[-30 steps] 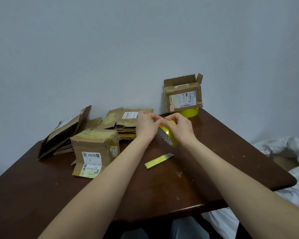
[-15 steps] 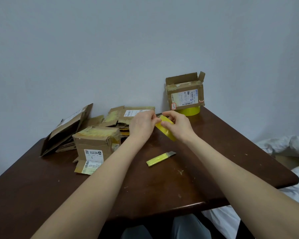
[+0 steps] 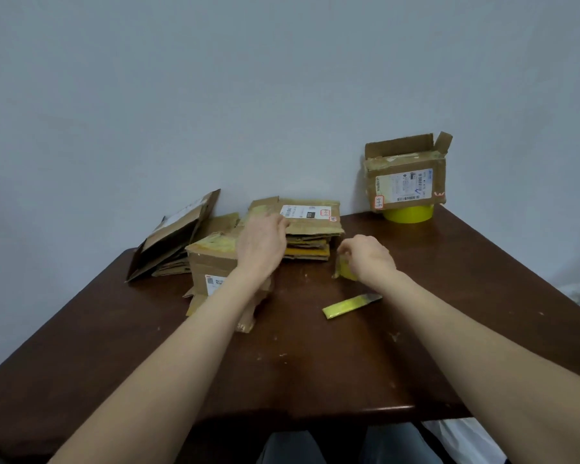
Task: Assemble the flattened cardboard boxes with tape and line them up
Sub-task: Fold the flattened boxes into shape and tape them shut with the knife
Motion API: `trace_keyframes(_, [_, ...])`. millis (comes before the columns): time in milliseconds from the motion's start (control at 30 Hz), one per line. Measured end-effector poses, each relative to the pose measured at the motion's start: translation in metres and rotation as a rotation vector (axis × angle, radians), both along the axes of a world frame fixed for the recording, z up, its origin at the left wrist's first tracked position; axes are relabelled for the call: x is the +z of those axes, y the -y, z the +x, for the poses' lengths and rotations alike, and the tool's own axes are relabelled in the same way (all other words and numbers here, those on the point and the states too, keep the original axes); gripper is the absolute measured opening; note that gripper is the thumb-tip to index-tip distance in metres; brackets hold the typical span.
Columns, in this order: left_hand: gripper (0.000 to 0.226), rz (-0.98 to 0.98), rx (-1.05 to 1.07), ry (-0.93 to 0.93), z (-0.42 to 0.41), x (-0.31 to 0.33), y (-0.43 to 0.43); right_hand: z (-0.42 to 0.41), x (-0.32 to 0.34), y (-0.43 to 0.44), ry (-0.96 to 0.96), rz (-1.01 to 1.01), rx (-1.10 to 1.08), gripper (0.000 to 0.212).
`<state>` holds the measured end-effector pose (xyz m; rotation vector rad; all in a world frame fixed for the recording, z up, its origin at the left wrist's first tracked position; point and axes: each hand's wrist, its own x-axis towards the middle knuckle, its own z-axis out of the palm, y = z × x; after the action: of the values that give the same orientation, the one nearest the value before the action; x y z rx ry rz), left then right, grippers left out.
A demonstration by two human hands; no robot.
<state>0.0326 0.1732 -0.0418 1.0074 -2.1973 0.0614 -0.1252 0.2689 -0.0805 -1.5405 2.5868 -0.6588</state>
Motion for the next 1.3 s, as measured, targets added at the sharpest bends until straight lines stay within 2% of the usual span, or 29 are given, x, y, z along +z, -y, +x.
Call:
trace_keyframes(67, [0.034,0.013,0.073,-0.061,0.025,0.006,0.026,0.020,0.009,0.013,-0.039,-0.098,0.035,0.029])
trace_keyframes(133, [0.035,0.068,0.179,-0.068,0.051,0.010,0.053,0.051,0.024,0.027,0.047,-0.315,0.128,0.034])
trace_keyframes(200, [0.038,0.183,0.245,-0.026,0.072,0.011,0.078,0.090,0.038,0.041,0.140,-0.408,0.233,0.038])
trace_keyframes(300, [0.047,0.410,0.191,0.102,0.087,0.004,0.095,0.141,0.035,0.067,0.173,-0.275,0.305,0.050])
trace_keyframes(400, [0.050,0.432,0.180,0.258,0.096,-0.010,0.094,0.161,0.012,0.087,0.378,-0.133,0.214,0.065])
trace_keyframes(467, [0.049,0.410,0.211,0.253,0.102,-0.017,0.096,0.163,0.001,0.095,0.496,-0.161,0.154,0.071])
trace_keyframes(567, [0.053,0.446,0.268,0.227,0.107,-0.020,0.099,0.162,0.000,0.102,0.571,-0.209,0.066,0.076])
trace_keyframes(700, [0.071,0.510,0.297,0.239,0.106,-0.014,0.091,0.149,0.012,0.112,0.863,-0.156,-0.084,0.090])
trace_keyframes(733, [0.073,0.546,0.297,0.258,0.105,-0.013,0.090,0.147,0.016,0.112,0.921,-0.123,-0.095,0.088])
trace_keyframes(833, [0.070,0.636,0.306,0.301,0.105,-0.014,0.087,0.141,0.022,0.112,0.860,-0.049,-0.054,0.051])
trace_keyframes(900, [0.056,0.652,0.333,0.257,0.106,-0.015,0.086,0.139,0.021,0.110,0.790,-0.029,-0.036,0.027])
trace_keyframes(967, [0.041,0.638,0.362,0.191,0.108,-0.017,0.083,0.135,0.017,0.106,0.780,-0.041,-0.030,0.016])
trace_keyframes(1033, [0.037,0.615,0.376,0.133,0.111,-0.016,0.077,0.131,0.013,0.103,0.801,-0.079,-0.043,0.016])
trace_keyframes(1133, [0.042,0.674,0.359,0.009,0.116,-0.018,0.072,0.127,0.011,0.102,0.780,-0.096,-0.036,0.024])
trace_keyframes(1233, [0.052,0.760,0.297,-0.031,0.117,-0.023,0.065,0.126,0.009,0.097,0.663,-0.018,-0.003,0.045])
trace_keyframes(1300, [0.055,0.763,0.293,-0.046,0.117,-0.027,0.060,0.125,0.005,0.092,0.559,0.000,0.007,0.047])
